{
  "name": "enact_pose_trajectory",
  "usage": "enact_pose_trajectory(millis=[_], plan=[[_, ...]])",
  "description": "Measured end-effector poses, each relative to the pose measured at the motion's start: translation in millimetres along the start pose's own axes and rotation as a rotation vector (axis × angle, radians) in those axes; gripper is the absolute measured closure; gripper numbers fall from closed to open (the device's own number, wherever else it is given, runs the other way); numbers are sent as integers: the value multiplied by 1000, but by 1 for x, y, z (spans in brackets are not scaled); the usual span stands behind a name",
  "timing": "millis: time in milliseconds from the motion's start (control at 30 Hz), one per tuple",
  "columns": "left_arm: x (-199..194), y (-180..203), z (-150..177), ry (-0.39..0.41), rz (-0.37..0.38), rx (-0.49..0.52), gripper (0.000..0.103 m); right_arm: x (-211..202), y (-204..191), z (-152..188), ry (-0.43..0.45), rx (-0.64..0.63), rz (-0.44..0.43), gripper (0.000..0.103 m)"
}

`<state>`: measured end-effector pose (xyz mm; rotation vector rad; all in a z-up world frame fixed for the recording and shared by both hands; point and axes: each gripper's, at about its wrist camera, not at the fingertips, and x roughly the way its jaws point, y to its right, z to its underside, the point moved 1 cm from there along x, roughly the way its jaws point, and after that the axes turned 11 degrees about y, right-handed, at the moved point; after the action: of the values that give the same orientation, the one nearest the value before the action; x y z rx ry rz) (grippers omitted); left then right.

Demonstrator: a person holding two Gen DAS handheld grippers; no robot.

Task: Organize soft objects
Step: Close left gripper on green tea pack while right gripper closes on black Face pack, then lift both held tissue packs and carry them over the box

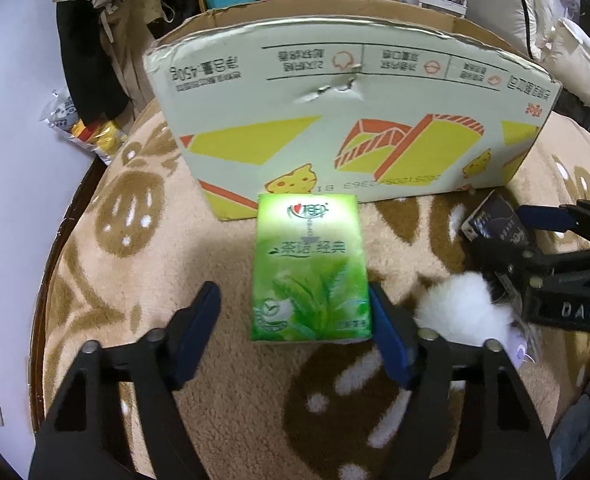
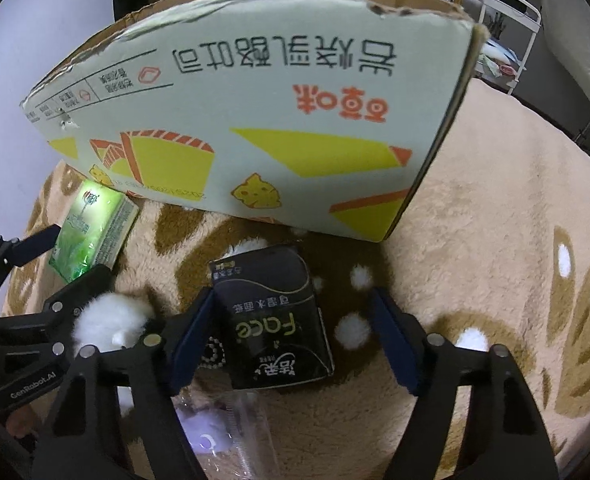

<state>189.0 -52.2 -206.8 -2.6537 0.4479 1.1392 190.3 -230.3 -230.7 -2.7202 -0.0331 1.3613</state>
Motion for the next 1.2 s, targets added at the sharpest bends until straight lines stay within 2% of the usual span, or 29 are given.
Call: enact_pose_trajectory(millis=[67, 100, 133, 167, 367, 633, 900, 1200], plan=[[-1, 1, 0, 5, 8, 2, 41, 1, 3, -2, -2, 6, 4, 33], [-3, 2, 0, 10, 17, 2, 49, 1, 8, -4, -1, 11, 6, 39], [-4, 2, 1, 13, 21, 2, 51, 1, 11, -4, 1, 17, 11, 48], [-7, 5, 3, 16, 22, 2, 51, 1, 13, -5, 4, 20, 12, 53], [-17, 6, 4, 24, 26, -22, 51, -3, 23, -4, 15, 29, -6, 53], [-52, 0, 1, 101, -3, -15, 51, -32, 25, -7, 75, 41, -34, 54], [-109, -2, -7, 237, -57, -5, 51, -88, 17, -4, 211, 19, -31, 54], [-169, -4, -24, 418, -99, 14, 51, -149, 7, -24, 403, 28, -37, 54]])
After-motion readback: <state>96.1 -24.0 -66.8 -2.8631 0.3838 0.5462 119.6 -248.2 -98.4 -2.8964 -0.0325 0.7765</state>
